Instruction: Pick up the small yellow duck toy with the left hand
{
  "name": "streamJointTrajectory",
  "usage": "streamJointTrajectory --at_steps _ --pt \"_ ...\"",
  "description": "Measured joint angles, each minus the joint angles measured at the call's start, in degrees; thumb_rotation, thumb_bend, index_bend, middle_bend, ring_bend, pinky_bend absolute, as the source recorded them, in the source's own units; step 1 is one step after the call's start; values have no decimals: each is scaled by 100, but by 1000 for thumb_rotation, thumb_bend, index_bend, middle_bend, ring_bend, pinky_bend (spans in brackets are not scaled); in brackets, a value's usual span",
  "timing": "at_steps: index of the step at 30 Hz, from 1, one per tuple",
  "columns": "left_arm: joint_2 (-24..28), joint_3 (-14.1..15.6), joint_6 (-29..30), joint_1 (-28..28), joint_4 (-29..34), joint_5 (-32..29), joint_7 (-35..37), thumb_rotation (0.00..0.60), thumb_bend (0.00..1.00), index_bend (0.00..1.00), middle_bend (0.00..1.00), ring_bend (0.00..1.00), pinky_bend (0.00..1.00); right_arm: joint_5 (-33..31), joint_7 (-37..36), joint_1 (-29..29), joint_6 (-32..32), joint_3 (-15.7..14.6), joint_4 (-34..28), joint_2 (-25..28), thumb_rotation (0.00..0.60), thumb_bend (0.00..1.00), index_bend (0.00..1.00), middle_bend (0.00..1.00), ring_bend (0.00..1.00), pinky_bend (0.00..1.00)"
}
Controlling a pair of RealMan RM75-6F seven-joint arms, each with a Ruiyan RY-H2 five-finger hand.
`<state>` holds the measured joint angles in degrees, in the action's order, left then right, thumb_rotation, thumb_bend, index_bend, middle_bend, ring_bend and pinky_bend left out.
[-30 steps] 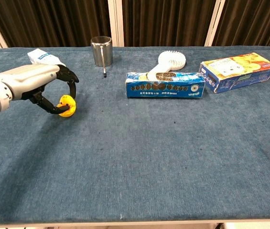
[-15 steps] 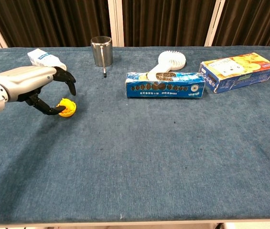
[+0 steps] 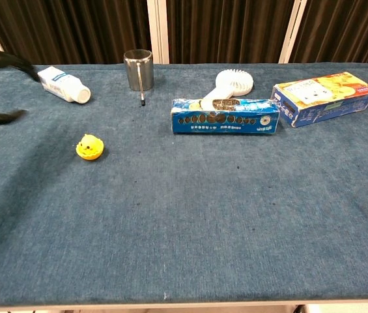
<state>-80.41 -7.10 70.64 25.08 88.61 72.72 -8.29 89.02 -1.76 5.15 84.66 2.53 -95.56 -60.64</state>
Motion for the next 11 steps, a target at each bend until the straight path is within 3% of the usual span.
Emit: streamJointTrajectory --at_steps 6,11 --pt "809 372 861 -826 194 446 713 600 294 231 109 0 1 47 20 12 24 6 -6 -17 600 147 0 36 0 60" --pt "1228 652 1485 -1424 330 652 883 600 270 231 109 0 2 60 66 33 11 14 -34 -25 600 147 0 36 0 60"
